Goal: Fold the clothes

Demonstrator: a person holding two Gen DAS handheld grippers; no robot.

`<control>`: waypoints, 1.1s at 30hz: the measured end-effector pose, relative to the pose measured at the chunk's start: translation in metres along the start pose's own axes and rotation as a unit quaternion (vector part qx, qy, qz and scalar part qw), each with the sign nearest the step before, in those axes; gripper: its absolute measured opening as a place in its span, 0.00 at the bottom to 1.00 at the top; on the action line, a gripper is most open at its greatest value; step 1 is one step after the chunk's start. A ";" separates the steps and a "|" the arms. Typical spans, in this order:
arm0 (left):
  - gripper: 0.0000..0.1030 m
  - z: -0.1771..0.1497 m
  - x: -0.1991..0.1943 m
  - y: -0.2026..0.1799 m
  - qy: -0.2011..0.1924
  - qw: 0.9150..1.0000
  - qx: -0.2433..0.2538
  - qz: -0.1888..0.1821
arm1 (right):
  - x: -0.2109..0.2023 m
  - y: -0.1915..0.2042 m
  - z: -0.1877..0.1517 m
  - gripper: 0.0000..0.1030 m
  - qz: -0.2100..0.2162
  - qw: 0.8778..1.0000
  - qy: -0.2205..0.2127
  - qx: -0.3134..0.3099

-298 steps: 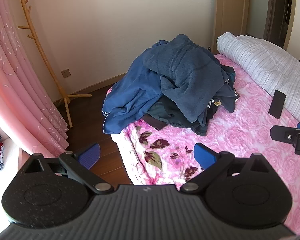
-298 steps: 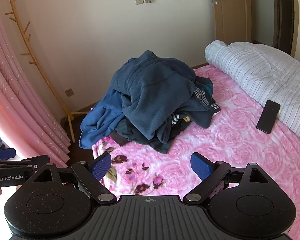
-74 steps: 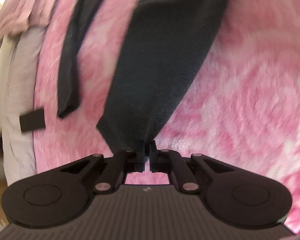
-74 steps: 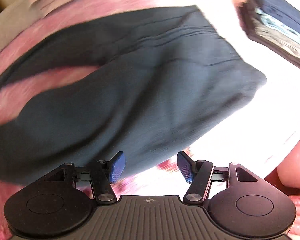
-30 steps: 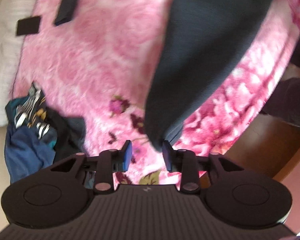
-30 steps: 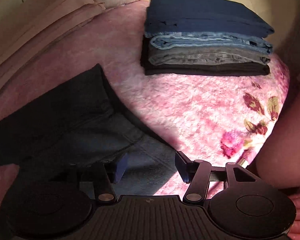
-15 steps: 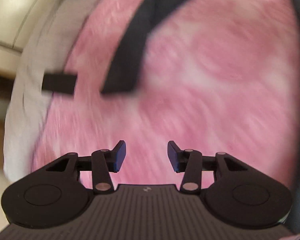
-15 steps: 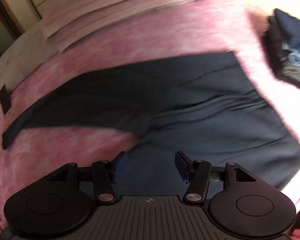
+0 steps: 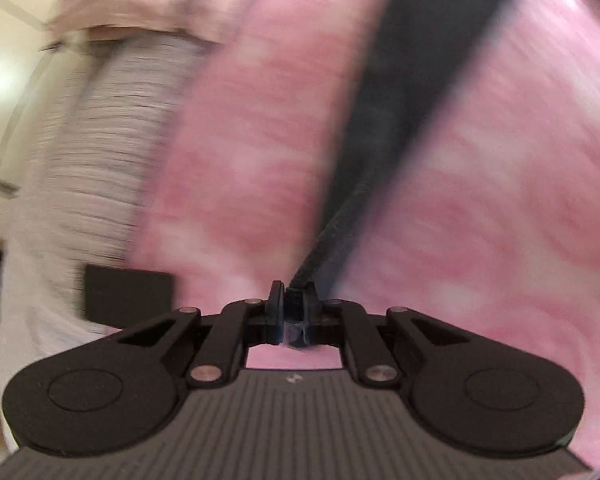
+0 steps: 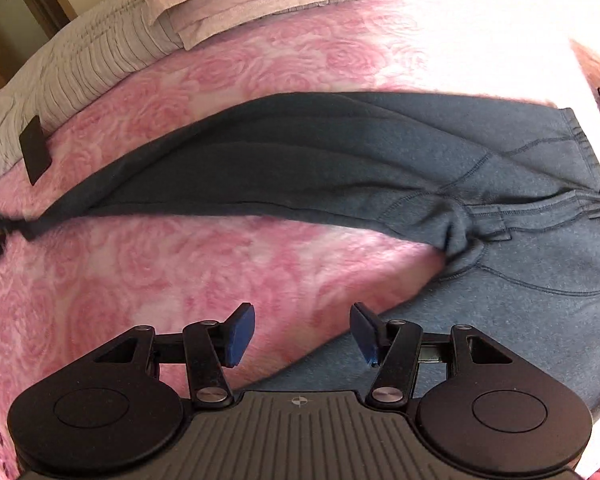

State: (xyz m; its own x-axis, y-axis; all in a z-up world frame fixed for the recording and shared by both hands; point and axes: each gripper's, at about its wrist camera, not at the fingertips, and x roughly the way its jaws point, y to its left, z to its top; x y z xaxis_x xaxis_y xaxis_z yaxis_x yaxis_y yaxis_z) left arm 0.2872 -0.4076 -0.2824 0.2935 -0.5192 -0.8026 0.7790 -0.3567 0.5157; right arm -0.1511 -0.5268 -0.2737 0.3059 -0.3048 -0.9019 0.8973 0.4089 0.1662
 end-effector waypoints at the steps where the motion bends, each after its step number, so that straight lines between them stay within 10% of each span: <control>1: 0.09 0.005 0.001 0.022 -0.007 1.000 -0.020 0.016 | 0.001 0.003 0.002 0.55 0.000 1.000 0.000 -0.002; 7: 0.30 0.003 0.015 0.082 -0.009 0.993 -0.082 0.080 | 0.002 0.012 0.007 0.55 0.005 1.000 0.001 -0.011; 11: 0.33 -0.018 0.025 0.017 -0.011 0.998 0.050 0.036 | 0.012 0.015 0.004 0.55 0.003 1.000 0.007 -0.027; 17: 0.33 -0.037 0.065 -0.064 -0.001 0.970 0.235 0.054 | 0.025 0.001 -0.001 0.55 -0.007 1.000 0.029 -0.009; 21: 0.33 -0.033 0.093 -0.062 0.008 0.966 0.245 0.084 | 0.020 -0.009 -0.004 0.55 -0.024 0.999 0.031 -0.007; 24: 0.07 -0.030 0.097 -0.056 0.020 0.966 0.242 0.084 | 0.016 -0.020 -0.010 0.55 -0.038 0.999 0.032 0.005; 33: 0.06 -0.039 0.061 -0.058 0.030 0.969 0.230 0.081 | 0.002 -0.053 -0.022 0.55 -0.059 0.996 0.036 0.050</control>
State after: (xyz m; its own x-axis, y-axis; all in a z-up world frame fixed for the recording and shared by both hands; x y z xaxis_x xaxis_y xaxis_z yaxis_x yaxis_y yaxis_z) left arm 0.2818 -0.3888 -0.3730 0.4338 -0.5563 -0.7088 0.3946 -0.5899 0.7045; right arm -0.2049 -0.5299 -0.2926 0.1759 -0.2808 -0.9435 0.9539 0.2853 0.0929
